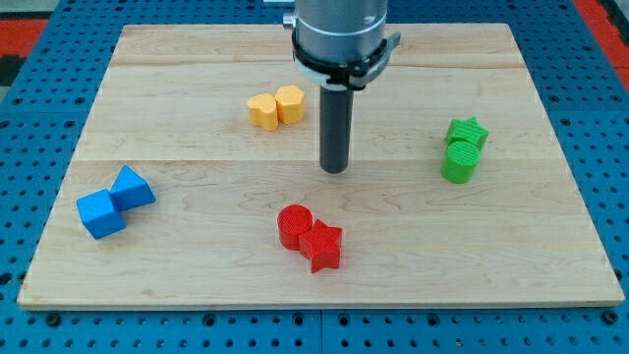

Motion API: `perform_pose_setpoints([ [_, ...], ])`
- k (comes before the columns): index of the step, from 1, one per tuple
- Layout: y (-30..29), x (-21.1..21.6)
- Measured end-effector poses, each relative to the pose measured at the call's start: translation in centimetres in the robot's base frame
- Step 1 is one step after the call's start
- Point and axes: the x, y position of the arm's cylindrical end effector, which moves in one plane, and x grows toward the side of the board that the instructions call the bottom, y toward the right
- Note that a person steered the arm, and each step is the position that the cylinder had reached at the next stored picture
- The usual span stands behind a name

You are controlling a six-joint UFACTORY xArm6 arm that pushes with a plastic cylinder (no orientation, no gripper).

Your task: Separate green star and the green circle

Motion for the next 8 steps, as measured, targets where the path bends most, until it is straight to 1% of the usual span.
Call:
perform_pose_setpoints([
  [1,0.8,3.7],
  [3,10.2,6.6],
  [4,11.2,8.1],
  [5,11.6,8.1],
  [6,14.1,8.4],
  [7,18.3,4.4],
  [8,18.6,2.2],
])
